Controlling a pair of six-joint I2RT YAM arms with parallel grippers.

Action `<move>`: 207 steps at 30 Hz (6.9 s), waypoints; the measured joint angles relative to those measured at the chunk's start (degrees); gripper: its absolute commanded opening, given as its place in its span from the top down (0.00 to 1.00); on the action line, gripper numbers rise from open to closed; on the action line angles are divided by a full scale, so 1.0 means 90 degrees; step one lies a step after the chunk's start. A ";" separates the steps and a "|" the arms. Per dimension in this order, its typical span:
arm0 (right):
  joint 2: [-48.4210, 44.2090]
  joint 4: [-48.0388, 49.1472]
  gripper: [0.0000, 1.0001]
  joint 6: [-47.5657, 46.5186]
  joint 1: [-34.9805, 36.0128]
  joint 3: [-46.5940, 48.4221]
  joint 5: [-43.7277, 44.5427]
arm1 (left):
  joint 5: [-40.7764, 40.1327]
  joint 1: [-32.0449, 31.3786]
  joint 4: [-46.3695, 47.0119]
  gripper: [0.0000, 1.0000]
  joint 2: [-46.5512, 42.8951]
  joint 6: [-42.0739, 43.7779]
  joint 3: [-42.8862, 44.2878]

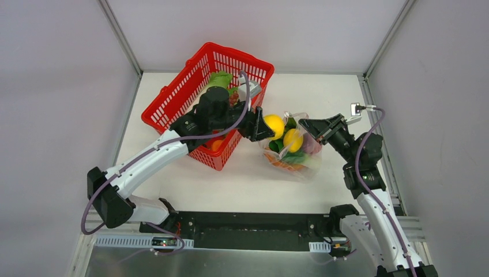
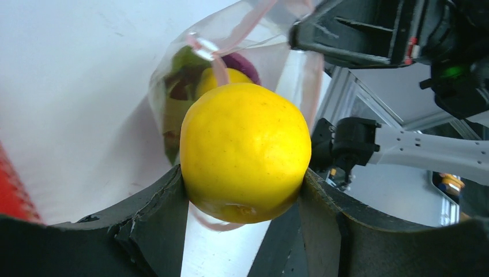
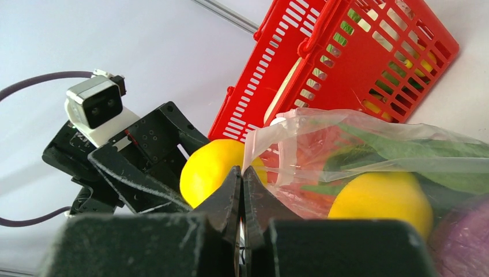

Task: Place the food in the zip-top bag and seal the zipper
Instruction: Place the fake fruit in the zipper food storage bag, then adjust the zipper food storage bag at the center of the board.

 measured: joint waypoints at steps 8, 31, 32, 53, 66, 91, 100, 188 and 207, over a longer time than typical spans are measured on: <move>0.0000 0.0002 1.00 -0.0002 0.0000 0.0000 -0.0046 | 0.0770 -0.0401 0.0015 0.68 0.0401 0.0029 0.0318; -0.0027 0.0138 1.00 0.0090 0.0000 -0.0015 -0.0214 | -0.0806 -0.0748 -0.1333 0.45 0.1477 0.0413 0.1248; -0.0027 0.0175 1.00 0.0126 0.0000 -0.0044 -0.0211 | -0.0799 -0.0792 -0.1423 0.45 0.1576 0.0444 0.1379; -0.0175 0.0362 1.00 0.0408 0.0000 -0.0299 0.0180 | -0.0670 -0.0911 -0.2552 0.02 0.2254 0.0848 0.2072; -0.0260 0.0481 1.00 0.0522 0.0000 -0.0415 0.0619 | -0.1154 -0.0945 -0.1702 0.01 0.0464 0.0741 0.1180; -0.0593 0.0478 1.00 0.0561 0.0000 -0.0517 0.0838 | -0.2970 -0.0945 0.0583 0.38 0.0058 -0.2368 -0.1178; -0.0593 0.0478 1.00 0.0561 0.0000 -0.0517 0.0814 | -0.3682 -0.0942 0.1117 0.39 -0.0362 -0.2555 -0.1406; 0.0525 -0.0661 0.42 -0.5904 -0.0027 -0.0078 -0.3648 | 0.5622 0.1404 0.3077 1.00 0.2652 -0.3451 0.2288; -0.0102 -0.1600 0.42 -0.7259 0.2225 0.0219 -0.1375 | 0.3781 0.1445 -0.0729 1.00 0.2654 -0.1018 0.2645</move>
